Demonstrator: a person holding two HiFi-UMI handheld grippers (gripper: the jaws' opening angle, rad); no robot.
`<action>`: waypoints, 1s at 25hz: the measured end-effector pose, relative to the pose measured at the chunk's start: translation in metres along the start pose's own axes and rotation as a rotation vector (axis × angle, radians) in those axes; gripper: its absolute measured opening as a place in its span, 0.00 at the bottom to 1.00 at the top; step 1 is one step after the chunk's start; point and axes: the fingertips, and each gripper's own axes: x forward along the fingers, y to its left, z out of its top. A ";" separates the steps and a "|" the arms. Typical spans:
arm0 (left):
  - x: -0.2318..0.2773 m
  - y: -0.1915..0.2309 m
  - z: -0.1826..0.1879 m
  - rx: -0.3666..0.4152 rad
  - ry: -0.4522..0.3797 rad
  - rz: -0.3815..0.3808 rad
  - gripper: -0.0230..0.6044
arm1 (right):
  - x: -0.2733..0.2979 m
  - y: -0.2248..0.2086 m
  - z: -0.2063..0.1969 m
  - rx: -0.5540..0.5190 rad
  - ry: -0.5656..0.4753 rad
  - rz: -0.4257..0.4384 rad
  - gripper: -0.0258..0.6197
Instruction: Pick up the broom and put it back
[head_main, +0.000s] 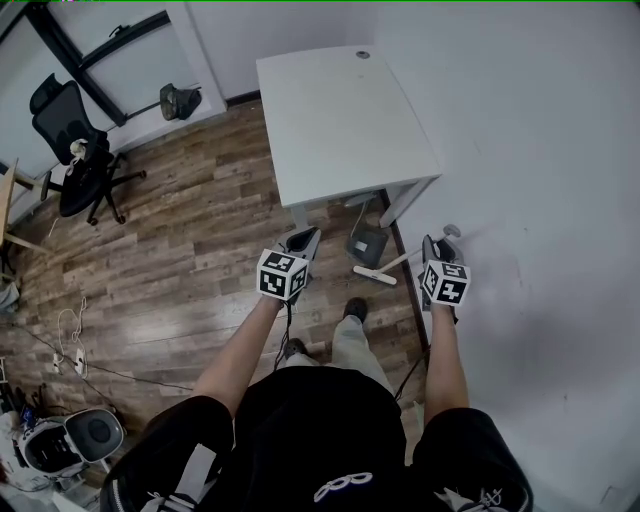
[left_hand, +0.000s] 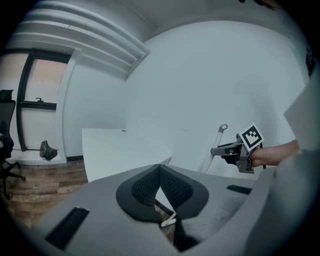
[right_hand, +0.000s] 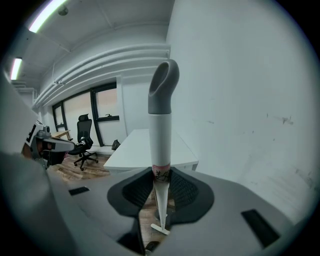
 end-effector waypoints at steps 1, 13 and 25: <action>0.006 0.000 0.002 0.000 0.001 0.002 0.05 | 0.005 -0.005 0.000 0.000 0.003 0.001 0.22; 0.073 0.004 0.023 -0.013 0.020 0.023 0.05 | 0.068 -0.047 -0.003 -0.010 0.065 0.032 0.22; 0.123 0.006 0.020 -0.038 0.038 0.069 0.05 | 0.138 -0.073 -0.031 -0.016 0.141 0.088 0.22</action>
